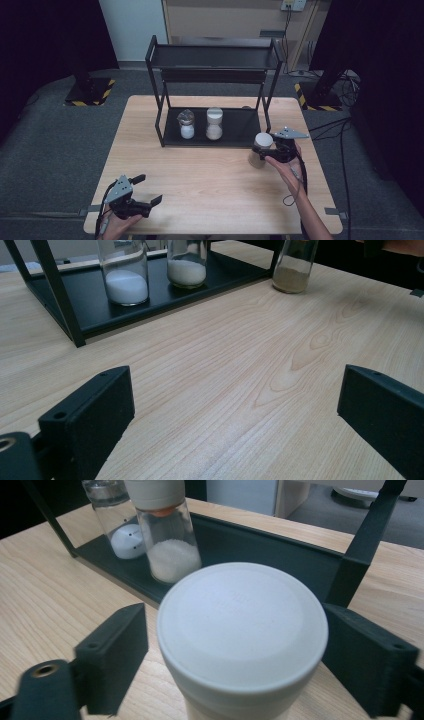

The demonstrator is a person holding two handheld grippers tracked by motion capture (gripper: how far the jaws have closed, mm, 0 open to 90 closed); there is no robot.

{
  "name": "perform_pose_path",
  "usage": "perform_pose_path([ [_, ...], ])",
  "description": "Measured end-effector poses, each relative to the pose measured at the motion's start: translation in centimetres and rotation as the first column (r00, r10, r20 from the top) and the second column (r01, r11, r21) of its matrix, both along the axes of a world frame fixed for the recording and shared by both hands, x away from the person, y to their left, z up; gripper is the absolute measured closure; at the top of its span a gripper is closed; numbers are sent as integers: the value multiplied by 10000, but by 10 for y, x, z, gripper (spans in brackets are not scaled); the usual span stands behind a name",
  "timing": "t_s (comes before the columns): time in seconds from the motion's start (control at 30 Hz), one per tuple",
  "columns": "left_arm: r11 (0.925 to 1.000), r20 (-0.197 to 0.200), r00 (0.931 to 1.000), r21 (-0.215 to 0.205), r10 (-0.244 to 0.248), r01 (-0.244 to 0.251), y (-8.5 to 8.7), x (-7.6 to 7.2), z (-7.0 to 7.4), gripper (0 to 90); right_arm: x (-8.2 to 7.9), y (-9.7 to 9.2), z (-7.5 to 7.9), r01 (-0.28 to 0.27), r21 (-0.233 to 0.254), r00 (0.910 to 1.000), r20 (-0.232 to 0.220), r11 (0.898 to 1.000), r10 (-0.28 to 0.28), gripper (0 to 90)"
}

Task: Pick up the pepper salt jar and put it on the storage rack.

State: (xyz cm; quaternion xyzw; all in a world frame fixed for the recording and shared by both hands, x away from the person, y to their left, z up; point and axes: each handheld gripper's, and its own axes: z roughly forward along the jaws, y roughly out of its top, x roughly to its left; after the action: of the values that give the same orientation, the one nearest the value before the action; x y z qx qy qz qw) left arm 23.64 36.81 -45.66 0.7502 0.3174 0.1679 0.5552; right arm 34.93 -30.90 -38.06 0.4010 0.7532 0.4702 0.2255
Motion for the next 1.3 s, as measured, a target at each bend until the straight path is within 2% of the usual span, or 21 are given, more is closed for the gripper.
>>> perform_pose_path([
  [0.03,10000,0,10000,0,0,0,0,0,0,7,0,0,0,0,0,10000,0,10000,0,195],
  [0.1,10000,5,10000,4,3,-3,0,0,0,7,1,-1,-3,-110,2,9999,19,9999,110,311],
  [0.17,10000,-4,10000,-2,9,-9,0,0,0,7,-1,1,-3,-97,-222,9997,205,9997,101,333],
  [0.6,10000,-24,10000,-12,15,-15,1,0,0,7,-3,6,2,-13,-356,9998,177,9994,19,336],
  [0.87,10000,-11,10000,-14,18,-18,0,0,0,7,-1,13,16,-305,-399,9993,195,9987,313,336],
  [1.3,10000,4,10000,-26,26,-26,1,0,0,7,13,30,37,-650,-501,9976,220,9966,662,336],
])
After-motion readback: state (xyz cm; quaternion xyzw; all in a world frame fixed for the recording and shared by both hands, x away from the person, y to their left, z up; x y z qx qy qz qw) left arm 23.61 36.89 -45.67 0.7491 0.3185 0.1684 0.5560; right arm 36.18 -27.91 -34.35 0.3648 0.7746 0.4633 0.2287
